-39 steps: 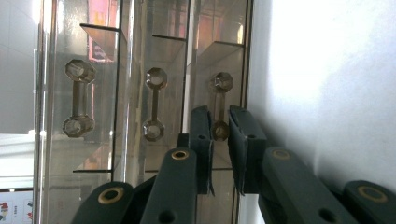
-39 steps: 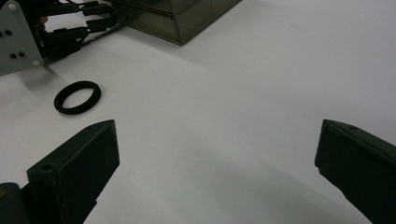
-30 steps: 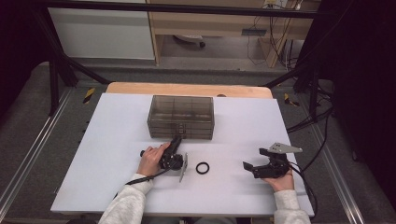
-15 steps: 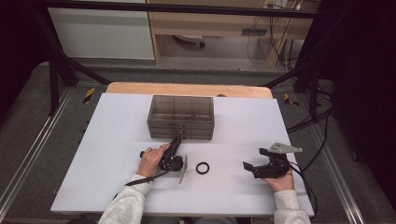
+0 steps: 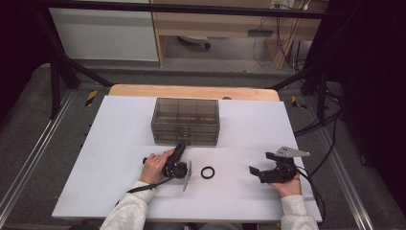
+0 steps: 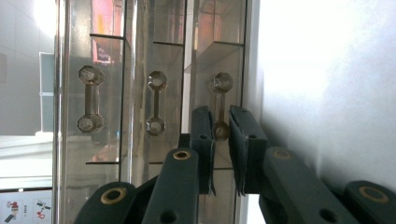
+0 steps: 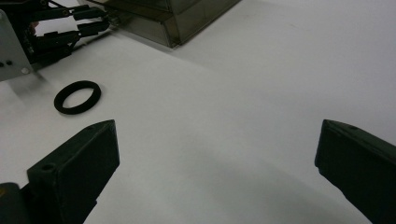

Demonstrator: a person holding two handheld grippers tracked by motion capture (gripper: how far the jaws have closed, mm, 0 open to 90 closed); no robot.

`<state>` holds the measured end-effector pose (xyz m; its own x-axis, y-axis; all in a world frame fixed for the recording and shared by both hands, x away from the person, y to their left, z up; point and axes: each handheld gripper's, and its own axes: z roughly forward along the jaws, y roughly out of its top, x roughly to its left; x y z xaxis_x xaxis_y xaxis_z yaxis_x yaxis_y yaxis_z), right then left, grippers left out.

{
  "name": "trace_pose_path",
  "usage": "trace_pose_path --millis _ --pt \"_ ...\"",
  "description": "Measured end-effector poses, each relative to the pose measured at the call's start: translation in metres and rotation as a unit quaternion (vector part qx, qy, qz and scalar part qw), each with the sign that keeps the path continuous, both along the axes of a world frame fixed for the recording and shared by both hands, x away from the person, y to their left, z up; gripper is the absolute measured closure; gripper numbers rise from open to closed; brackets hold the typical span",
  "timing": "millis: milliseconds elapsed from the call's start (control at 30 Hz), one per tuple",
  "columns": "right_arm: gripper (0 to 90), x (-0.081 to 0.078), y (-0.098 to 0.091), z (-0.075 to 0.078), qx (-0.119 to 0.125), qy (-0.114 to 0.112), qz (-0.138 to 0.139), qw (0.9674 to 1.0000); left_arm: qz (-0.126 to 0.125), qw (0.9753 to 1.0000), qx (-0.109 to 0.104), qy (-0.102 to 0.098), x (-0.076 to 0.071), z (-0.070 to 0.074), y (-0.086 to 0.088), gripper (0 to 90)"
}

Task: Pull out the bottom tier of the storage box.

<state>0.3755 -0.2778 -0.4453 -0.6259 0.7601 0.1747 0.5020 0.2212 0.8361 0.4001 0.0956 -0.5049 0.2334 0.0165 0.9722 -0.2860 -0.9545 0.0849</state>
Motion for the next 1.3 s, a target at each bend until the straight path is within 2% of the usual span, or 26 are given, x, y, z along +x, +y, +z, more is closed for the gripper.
trace_pose_path --millis 133,333,533,567,733,767,933,1300 --pt "0.4 0.0 0.0 0.0 0.0 0.0 0.0 1.0 0.001 1.0 0.001 0.004 0.0 0.001 0.0 79.4" --pt "0.4 0.0 0.0 0.0 -0.001 0.0 0.0 1.0 -0.004 0.9998 -0.005 0.021 0.0 0.004 0.002 78.2" --pt "0.4 0.0 0.0 0.0 -0.001 -0.001 0.001 1.0 -0.004 0.9988 -0.023 0.042 0.001 0.012 0.005 68.1" --pt "0.4 0.0 0.0 0.0 0.0 0.0 0.0 1.0 -0.003 0.9981 -0.032 0.053 0.003 0.014 0.006 62.2" --pt "0.4 0.0 0.0 0.0 -0.001 -0.001 0.001 1.0 0.0 0.9973 -0.031 0.067 0.006 0.018 0.006 57.8" --pt "0.4 0.0 0.0 0.0 -0.001 0.0 0.001 1.0 0.0 0.9967 -0.032 0.075 0.007 0.018 0.006 57.3" --pt "0.4 0.0 0.0 0.0 0.0 0.0 0.0 1.0 0.002 0.9964 -0.028 0.08 0.011 0.019 0.006 58.8" --pt "0.4 0.0 0.0 0.0 -0.002 -0.001 0.001 1.0 0.003 0.9971 -0.022 0.073 0.012 0.018 0.006 65.9"
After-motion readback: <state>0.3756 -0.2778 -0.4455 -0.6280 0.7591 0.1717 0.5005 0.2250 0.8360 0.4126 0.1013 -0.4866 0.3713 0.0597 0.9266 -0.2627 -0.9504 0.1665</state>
